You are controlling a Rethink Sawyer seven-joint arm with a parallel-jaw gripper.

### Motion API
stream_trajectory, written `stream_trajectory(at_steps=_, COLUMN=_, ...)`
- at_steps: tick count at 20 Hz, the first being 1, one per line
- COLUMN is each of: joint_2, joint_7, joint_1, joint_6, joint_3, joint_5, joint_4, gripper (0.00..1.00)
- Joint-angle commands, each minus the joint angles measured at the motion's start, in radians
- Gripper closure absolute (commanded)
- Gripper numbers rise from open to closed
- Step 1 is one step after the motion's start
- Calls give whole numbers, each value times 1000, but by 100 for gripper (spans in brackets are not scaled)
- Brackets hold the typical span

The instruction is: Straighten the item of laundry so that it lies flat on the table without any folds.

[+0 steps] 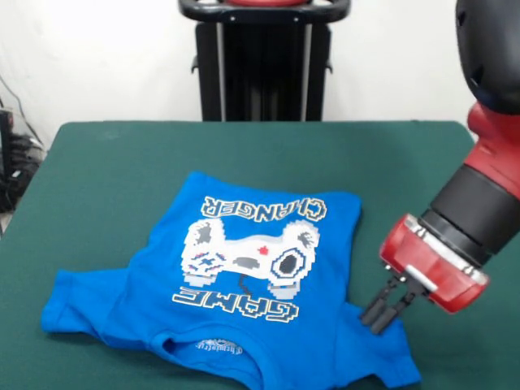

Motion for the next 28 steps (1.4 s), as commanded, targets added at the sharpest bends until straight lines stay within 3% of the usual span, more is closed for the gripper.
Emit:
stream_trajectory(at_steps=1, joint_2=83, joint_7=411, joint_1=30, joint_6=133, joint_3=-72, joint_5=46, joint_4=-17, gripper=100)
stream_trajectory(at_steps=7, joint_2=136, joint_7=420, joint_1=-10, joint_6=37, joint_3=-14, joint_5=81, joint_4=-58, gripper=100)
stream_trajectory(at_steps=11, joint_2=99, joint_7=263, joint_1=-79, joint_6=-90, joint_3=189, joint_5=161, joint_4=-10, gripper=100)
stream_trajectory(at_steps=14, joint_2=57, joint_7=129, joint_1=-128, joint_6=-115, joint_3=333, joint_5=226, joint_4=40, gripper=100)
stream_trajectory(at_steps=28, joint_2=-7, joint_7=77, joint_1=-137, joint_6=-24, joint_3=398, joint_5=232, joint_4=81, gripper=100)
